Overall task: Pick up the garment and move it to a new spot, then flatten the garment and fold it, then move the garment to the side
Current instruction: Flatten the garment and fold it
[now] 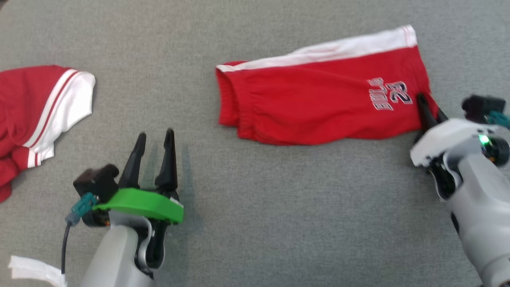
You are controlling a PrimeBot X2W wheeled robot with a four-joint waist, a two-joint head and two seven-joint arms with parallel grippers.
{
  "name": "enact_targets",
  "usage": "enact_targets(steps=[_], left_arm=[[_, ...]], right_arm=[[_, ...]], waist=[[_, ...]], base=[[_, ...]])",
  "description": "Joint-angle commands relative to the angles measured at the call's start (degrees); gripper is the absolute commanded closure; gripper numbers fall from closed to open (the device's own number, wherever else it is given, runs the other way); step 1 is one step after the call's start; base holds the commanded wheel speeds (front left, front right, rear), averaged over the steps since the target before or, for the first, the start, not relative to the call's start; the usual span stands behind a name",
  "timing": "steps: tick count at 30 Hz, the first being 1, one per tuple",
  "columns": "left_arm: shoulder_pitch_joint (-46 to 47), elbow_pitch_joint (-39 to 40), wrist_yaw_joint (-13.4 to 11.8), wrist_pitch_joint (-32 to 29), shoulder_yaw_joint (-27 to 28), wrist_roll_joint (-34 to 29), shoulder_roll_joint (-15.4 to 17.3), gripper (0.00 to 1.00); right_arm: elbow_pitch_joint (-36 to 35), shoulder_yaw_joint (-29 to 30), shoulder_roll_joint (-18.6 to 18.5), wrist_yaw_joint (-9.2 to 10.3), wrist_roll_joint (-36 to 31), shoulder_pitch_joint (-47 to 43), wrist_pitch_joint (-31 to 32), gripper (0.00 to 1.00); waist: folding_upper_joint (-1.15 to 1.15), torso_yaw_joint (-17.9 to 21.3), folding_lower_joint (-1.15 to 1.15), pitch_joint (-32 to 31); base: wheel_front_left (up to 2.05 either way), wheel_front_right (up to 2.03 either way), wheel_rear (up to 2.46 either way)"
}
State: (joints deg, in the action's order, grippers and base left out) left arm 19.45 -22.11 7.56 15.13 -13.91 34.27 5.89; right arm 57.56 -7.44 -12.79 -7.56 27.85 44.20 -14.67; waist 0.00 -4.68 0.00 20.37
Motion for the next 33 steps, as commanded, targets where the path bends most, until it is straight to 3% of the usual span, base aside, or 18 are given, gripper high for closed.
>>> enact_targets(steps=[1,7,13,18,23,24,25,26,33], left_arm=[[-1.69,-0.12,-0.19,0.04,0.19,-0.29,-0.27,0.0],[-5.91,-0.08,-0.19,0.04,-0.31,-1.34,-0.9,0.0],[-7.64,-0.37,-0.19,0.04,-1.12,-1.46,-1.7,0.0],[-7.83,-1.13,-0.19,0.03,-1.86,-0.95,-2.12,0.0],[-6.45,-1.56,-0.19,0.03,-2.25,-0.83,-2.25,0.0],[-6.23,-1.65,-0.19,0.03,-2.35,-0.99,-2.27,0.0],[-6.11,-1.7,-0.19,0.03,-2.31,-1.07,-2.29,0.0],[-5.97,-1.74,-0.19,0.04,-2.32,-1.13,-2.3,0.0],[-7.13,-1.99,-0.19,0.03,-0.89,-2.35,-1.95,0.0]], right_arm=[[-0.44,0.98,-1.61,0.14,1.17,-3.34,-0.33,1.0],[-6.67,4.12,-4.49,0.13,3.44,-12.36,-0.53,1.0],[-15.54,3.93,-2.41,0.12,2.09,-14.43,-0.56,1.0],[-22.11,-4.12,3.06,0.11,2.06,-10.49,1.63,1.0],[-21.45,-14.44,7.79,0.11,0.85,-7.72,4.53,1.0],[-20.2,-16.71,8.47,0.11,0.61,-7.64,5.09,0.75],[-19.48,-18.58,8.84,0.11,0.34,-7.53,5.14,0.26],[-18.69,-21.16,9.24,0.11,0.04,-7.52,4.76,0.0],[-21.23,-35.6,9.67,0.11,7.31,-10.37,1.16,0.0]], waist=[[0.0,1.7,0.0,-4.39],[0.0,1.95,0.0,-7.68],[0.0,1.5,0.0,-8.75],[0.0,-0.19,0.0,-9.34],[0.0,-2.74,0.0,-9.2],[0.0,-3.27,0.0,-9.22],[0.0,-3.65,0.0,-9.18],[0.0,-4.06,0.0,-9.15],[0.0,-3.68,0.0,-9.98]], base=[[0.0,0.0,0.0],[0.0,0.0,0.0],[0.0,0.0,0.0],[0.0,0.0,0.0],[0.0,0.0,0.0],[0.0,0.0,0.0],[0.0,0.0,0.0],[0.0,0.0,0.0],[0.0,0.0,0.0]])
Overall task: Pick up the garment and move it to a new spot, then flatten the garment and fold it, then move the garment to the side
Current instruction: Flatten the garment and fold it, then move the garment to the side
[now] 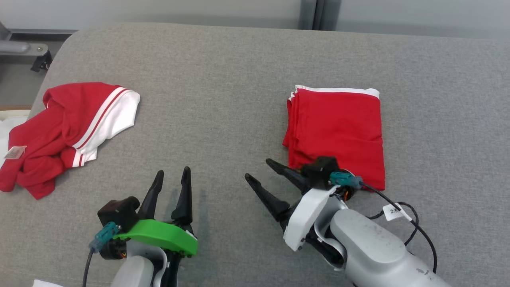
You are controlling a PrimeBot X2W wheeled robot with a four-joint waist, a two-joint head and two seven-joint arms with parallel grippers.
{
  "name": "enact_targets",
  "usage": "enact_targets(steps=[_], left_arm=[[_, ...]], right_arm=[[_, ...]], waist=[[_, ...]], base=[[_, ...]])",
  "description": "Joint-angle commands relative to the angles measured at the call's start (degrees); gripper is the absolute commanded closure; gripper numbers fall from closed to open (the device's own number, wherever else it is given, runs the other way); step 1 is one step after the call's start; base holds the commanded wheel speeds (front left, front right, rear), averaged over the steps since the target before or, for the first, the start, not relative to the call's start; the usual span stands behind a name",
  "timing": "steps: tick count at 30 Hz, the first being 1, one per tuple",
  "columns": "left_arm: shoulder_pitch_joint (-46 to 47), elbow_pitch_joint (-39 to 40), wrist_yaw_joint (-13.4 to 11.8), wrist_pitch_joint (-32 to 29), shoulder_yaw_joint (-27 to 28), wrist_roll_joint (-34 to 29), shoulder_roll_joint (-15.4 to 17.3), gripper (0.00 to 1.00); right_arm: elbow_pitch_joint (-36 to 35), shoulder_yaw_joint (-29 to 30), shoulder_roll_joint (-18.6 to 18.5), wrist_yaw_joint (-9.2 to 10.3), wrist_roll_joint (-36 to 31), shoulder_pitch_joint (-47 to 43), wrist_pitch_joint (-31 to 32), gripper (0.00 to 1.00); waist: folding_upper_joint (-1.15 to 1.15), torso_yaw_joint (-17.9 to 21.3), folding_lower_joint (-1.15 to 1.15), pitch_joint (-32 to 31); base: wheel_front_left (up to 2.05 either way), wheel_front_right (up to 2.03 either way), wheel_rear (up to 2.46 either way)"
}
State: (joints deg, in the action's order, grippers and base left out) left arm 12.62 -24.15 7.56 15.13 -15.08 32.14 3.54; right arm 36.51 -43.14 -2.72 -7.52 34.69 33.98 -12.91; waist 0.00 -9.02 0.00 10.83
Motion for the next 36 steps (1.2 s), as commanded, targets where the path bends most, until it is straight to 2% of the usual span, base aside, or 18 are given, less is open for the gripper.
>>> enact_targets(steps=[1,5,12,18,26,30,36], left_arm=[[-0.57,0.13,-0.19,0.03,0.59,-0.55,0.45,0.0],[-1.37,0.42,-0.19,0.03,1.97,-2.28,0.74,0.0],[-2.2,0.84,-0.19,0.03,5.16,-6.83,0.94,0.0],[-4.11,0.31,-0.19,0.03,6.28,-10.37,1.22,0.0],[-9.5,1.95,-0.19,0.04,8.01,-14.34,0.76,0.0],[-12.12,3.75,-0.19,0.03,7.47,-16.85,0.3,0.0],[-14.28,4.93,-0.19,0.03,6.9,-17.23,-0.07,0.0]], right_arm=[[-0.11,-0.26,-0.49,0.11,0.91,-0.28,-1.04,0.0],[0.54,3.76,-0.35,0.08,0.6,-0.5,-2.27,0.0],[-5.85,23.77,-1.33,0.06,-9.26,-6.16,-2.31,0.0],[-8.35,34.7,-1.03,0.03,-16.53,-13.77,-2.33,0.0],[-9.67,40.58,-0.79,0.04,-21.45,-23.59,-2.33,0.0],[-9.87,41.3,-0.49,0.04,-21.92,-26.7,-2.34,0.0],[-9.94,41.55,-0.29,0.04,-21.98,-28.41,-2.34,0.0]], waist=[[0.0,0.99,0.0,-0.57],[0.0,2.92,0.0,-1.4],[0.0,6.08,0.0,-3.3],[0.0,8.12,0.0,-5.71],[0.0,9.38,0.0,-9.23],[0.0,9.4,0.0,-10.03],[0.0,9.19,0.0,-10.32]], base=[[0.0,0.0,0.0],[0.0,0.0,0.0],[0.0,0.0,0.0],[0.0,0.0,0.0],[0.0,0.0,0.0],[0.0,0.0,0.0],[0.0,0.0,0.0]])
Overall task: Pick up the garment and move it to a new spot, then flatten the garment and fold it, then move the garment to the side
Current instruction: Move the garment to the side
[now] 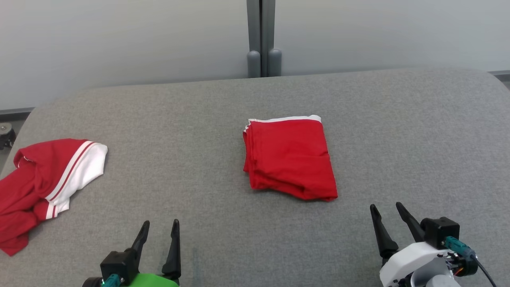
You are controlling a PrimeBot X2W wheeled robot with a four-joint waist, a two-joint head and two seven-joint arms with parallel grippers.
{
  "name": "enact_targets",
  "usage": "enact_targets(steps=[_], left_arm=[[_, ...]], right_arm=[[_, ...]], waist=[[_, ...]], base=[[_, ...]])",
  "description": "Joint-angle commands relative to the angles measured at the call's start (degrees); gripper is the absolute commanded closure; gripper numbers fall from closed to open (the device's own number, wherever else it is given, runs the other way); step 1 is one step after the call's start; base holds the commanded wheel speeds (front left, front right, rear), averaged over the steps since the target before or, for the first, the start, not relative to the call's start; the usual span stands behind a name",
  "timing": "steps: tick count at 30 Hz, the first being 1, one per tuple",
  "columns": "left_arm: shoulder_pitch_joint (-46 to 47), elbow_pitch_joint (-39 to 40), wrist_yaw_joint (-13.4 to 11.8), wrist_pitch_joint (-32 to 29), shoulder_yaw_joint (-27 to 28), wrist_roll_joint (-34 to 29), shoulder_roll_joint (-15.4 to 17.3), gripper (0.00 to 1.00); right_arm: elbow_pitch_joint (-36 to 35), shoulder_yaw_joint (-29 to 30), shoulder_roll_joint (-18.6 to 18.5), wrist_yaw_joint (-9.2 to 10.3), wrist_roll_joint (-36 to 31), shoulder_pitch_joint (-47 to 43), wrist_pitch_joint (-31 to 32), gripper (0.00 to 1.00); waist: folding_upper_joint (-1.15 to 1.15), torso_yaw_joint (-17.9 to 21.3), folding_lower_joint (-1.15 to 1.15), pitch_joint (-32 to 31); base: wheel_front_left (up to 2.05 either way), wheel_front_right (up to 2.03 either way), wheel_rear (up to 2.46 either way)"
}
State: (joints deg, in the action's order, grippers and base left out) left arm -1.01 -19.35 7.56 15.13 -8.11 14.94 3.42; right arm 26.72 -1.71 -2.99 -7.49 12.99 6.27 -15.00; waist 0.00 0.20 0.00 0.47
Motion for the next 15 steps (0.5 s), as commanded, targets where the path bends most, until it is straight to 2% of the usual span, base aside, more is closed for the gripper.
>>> enact_targets(steps=[1,4,8,15], left_arm=[[-0.79,0.09,-0.19,0.03,-0.12,0.09,-0.01,0.0],[-0.25,0.15,-0.19,0.03,-0.42,0.19,-0.12,0.0],[2.78,0.81,-0.19,0.03,-0.79,0.75,-0.24,0.0],[9.48,1.64,-0.19,0.03,-2.68,1.25,-0.21,0.0]], right_arm=[[-0.09,0.1,-0.02,0.01,-0.41,-0.63,-0.25,0.0],[0.52,-0.46,0.02,0.01,-0.4,0.7,-0.25,0.0],[1.92,-1.54,-0.03,0.01,-0.67,5.52,-0.24,0.0],[5.75,-3.07,-0.02,0.01,0.73,20.25,-0.25,0.0]], waist=[[0.0,-0.09,0.0,0.1],[0.0,-0.36,0.0,1.01],[0.0,-0.79,0.0,5.46],[0.0,-2.56,0.0,14.87]], base=[[0.0,0.0,0.0],[0.0,0.0,0.0],[0.0,0.0,0.0],[0.0,0.0,0.0]])
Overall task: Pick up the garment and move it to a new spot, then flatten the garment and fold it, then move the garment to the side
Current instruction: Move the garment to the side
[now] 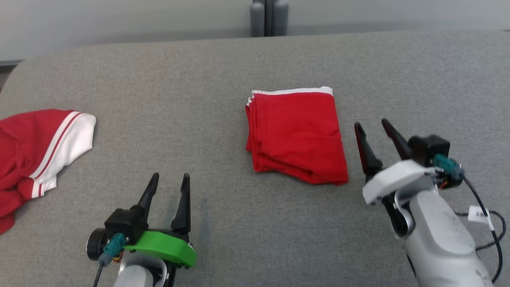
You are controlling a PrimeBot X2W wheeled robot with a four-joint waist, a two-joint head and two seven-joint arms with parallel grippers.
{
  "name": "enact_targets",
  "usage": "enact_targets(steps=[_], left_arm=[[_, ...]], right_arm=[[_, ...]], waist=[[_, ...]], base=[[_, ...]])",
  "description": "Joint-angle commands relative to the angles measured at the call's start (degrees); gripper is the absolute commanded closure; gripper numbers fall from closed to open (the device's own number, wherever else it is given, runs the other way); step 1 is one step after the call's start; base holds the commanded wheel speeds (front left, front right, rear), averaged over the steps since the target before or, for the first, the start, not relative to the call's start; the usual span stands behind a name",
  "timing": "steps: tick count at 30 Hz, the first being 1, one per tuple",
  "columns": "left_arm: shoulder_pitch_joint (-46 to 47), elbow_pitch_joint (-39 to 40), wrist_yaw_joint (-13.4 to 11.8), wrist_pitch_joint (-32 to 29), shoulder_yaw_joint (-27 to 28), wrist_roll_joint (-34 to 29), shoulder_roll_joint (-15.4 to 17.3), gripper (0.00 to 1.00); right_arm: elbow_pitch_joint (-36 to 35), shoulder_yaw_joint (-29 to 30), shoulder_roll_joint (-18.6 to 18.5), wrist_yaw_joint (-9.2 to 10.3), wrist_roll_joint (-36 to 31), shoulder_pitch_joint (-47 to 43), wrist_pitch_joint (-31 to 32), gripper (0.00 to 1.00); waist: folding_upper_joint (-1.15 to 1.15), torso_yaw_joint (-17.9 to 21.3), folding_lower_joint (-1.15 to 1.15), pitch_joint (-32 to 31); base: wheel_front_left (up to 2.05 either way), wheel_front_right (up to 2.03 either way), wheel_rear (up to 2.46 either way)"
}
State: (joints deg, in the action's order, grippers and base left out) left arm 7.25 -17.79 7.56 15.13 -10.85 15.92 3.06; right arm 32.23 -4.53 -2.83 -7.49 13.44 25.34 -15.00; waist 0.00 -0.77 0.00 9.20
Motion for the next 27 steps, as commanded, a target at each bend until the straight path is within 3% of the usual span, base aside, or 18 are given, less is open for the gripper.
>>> enact_targets(steps=[1,5,10,11,13,14,18,27], left_arm=[[2.07,0.04,-0.19,0.03,-0.33,0.35,0.23,0.0],[5.52,-0.29,-0.19,0.03,-1.73,0.94,0.76,0.0],[6.94,-0.57,-0.19,0.04,-2.45,1.3,0.95,0.0],[6.95,-0.62,-0.19,0.03,-2.58,1.38,0.99,0.0],[6.73,-0.52,-0.19,0.04,-2.78,1.41,1.16,0.0],[6.59,-0.38,-0.19,0.03,-2.92,1.33,1.34,0.0],[4.78,0.17,-0.19,0.03,-2.89,0.81,2.25,0.0],[4.18,2.22,-0.19,0.03,-6.18,0.37,3.12,0.0]], right_arm=[[1.12,-0.6,-0.17,0.01,0.31,3.14,-0.25,0.0],[8.88,-2.62,-0.2,0.01,0.35,12.04,0.45,0.0],[17.93,-4.24,-0.28,0.03,-0.22,15.31,1.97,0.0],[19.75,-4.26,-0.32,0.04,-0.41,15.51,2.03,0.06],[22.44,-5.17,-0.23,0.07,0.91,14.54,1.97,0.84],[23.05,-5.74,-0.19,0.06,1.96,14.13,1.79,1.0],[23.89,-4.84,-0.21,0.08,4.13,12.12,0.42,1.0],[18.44,-3.06,-0.46,0.2,3.55,7.62,0.27,1.0]], waist=[[0.0,-1.87,0.0,7.12],[0.0,-3.05,0.0,10.9],[0.0,-3.49,0.0,12.44],[0.0,-3.41,0.0,12.51],[0.0,-2.89,0.0,12.25],[0.0,-2.48,0.0,12.01],[0.0,1.38,0.0,9.67],[0.0,16.75,0.0,4.93]], base=[[0.0,0.0,0.0],[0.0,0.0,0.0],[0.0,0.0,0.0],[0.0,0.0,0.0],[0.0,0.0,0.0],[0.0,0.0,0.0],[0.0,0.0,0.0],[0.0,0.0,0.0]])
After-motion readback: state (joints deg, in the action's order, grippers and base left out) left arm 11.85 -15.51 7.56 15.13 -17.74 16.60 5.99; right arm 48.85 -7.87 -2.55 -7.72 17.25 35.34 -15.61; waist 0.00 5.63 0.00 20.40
